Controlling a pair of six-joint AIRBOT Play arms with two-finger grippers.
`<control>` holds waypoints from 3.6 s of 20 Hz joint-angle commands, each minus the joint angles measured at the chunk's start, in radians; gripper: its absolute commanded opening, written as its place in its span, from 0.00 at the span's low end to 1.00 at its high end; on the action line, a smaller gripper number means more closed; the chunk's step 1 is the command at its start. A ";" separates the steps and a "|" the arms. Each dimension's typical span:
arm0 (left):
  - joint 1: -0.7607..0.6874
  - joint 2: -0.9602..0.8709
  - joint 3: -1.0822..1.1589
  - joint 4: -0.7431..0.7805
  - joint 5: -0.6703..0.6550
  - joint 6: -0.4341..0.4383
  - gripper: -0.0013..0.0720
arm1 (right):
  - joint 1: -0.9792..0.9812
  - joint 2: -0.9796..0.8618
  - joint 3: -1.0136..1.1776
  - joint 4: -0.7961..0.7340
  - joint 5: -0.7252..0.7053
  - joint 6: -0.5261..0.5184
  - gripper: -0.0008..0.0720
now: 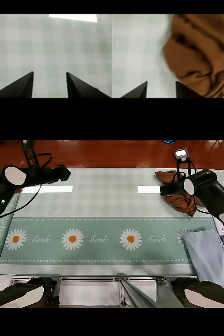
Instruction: Fold the shirts.
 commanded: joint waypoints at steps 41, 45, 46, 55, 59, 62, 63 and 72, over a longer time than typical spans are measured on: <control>0.268 0.425 -0.199 -0.011 -0.664 0.103 0.70 | -0.045 0.103 0.916 0.619 0.127 -0.484 0.05; 0.270 0.410 -0.214 -0.010 -0.641 0.107 0.70 | 0.176 0.100 0.721 0.649 0.288 -0.483 0.05; 0.270 0.410 -0.214 -0.010 -0.613 0.106 0.70 | 0.237 0.088 0.638 0.671 0.280 -0.483 0.05; 0.268 0.326 -0.229 -0.070 -0.568 0.095 0.70 | 0.487 -0.237 0.235 0.832 0.011 -0.365 0.05; 0.263 0.305 -0.277 -0.129 -0.556 0.127 0.70 | 0.424 -0.284 0.290 0.930 0.096 -0.323 0.57; 0.280 0.288 -0.280 -0.077 -0.517 0.127 0.71 | 0.257 -0.176 0.436 0.697 0.311 -0.288 0.57; 0.292 0.278 -0.284 -0.078 -0.533 0.126 0.71 | 0.180 -0.114 0.454 0.599 0.354 -0.266 0.57; 0.050 0.231 -0.711 -0.437 -0.359 0.186 0.71 | -0.372 0.557 -0.461 0.667 0.285 -0.136 0.56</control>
